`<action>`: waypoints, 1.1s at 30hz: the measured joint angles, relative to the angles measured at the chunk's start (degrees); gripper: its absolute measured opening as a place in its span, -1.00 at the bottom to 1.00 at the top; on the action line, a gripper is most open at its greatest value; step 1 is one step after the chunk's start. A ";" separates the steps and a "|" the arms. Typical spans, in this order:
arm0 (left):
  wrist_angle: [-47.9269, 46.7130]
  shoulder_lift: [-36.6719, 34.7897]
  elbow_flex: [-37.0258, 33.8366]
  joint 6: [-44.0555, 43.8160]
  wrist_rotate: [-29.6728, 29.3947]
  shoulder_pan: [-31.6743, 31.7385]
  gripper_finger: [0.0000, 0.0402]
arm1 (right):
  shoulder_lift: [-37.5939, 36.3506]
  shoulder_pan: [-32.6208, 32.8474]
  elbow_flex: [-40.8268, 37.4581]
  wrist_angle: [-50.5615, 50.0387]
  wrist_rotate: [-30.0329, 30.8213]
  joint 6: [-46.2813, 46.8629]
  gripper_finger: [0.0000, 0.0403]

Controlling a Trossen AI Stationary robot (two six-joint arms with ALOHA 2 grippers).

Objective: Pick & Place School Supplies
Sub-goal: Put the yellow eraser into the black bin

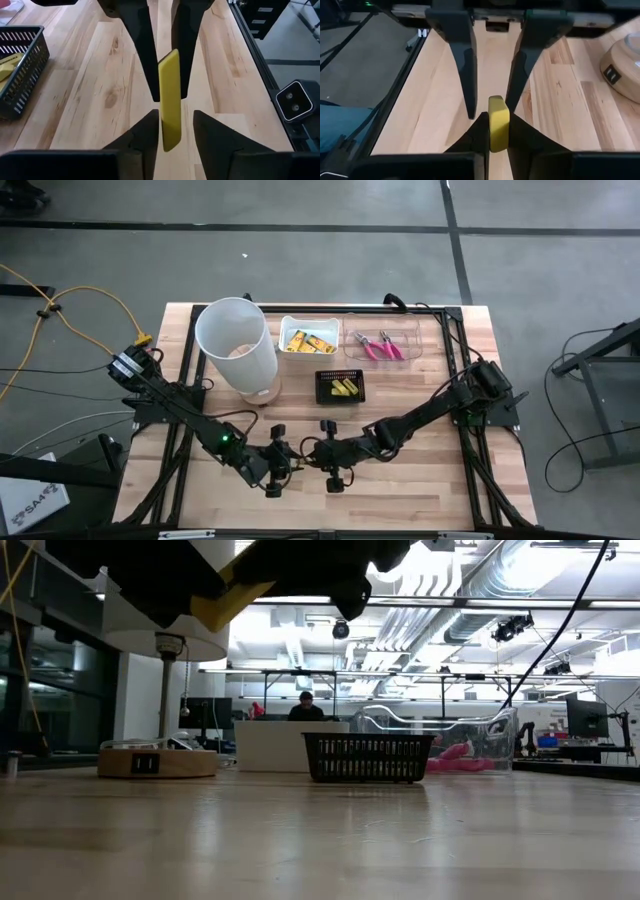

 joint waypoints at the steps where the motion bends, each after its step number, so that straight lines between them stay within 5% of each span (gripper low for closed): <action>1: -0.01 0.00 0.00 0.00 0.00 0.00 -0.41 | -0.02 0.00 0.00 -0.35 0.02 0.40 -0.85; 7: -0.07 0.00 0.00 0.00 -0.02 0.00 -0.40 | -0.02 0.56 0.00 -8.01 1.26 5.30 -0.85; 14: -0.10 0.00 0.00 0.00 -0.02 0.00 -0.40 | -0.33 -0.88 0.00 -19.28 12.54 8.19 -0.85; 33: -0.08 0.00 0.00 0.02 0.49 -0.24 -0.40 | -1.59 -12.59 0.00 -26.31 21.91 2.79 -0.84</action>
